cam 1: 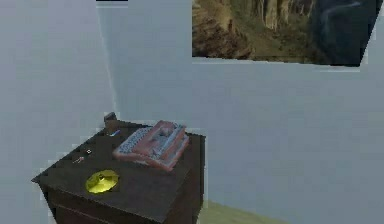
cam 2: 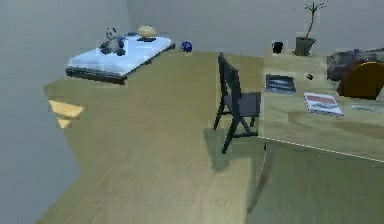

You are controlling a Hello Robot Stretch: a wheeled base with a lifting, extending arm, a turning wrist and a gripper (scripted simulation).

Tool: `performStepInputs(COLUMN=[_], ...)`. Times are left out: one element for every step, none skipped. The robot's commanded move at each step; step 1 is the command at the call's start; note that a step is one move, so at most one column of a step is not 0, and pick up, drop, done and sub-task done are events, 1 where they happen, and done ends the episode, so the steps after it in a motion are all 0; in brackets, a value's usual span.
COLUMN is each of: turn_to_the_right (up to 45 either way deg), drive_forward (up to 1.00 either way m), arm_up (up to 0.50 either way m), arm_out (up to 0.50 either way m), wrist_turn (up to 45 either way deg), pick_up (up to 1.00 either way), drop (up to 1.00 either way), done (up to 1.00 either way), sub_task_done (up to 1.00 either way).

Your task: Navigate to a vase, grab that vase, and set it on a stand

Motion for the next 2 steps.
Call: performStepInputs(turn_to_the_right=[0.0,-45.0], drive_forward=[0.35,0.00], arm_up=[0.00,0.00], arm_out=[0.00,0.00], wrist_turn=[0.0,0.0], pick_up=[0.00,0.00], drop=[0.00,0.00], done=[0.00,0.00], sub_task_done=[0.00,0.00])
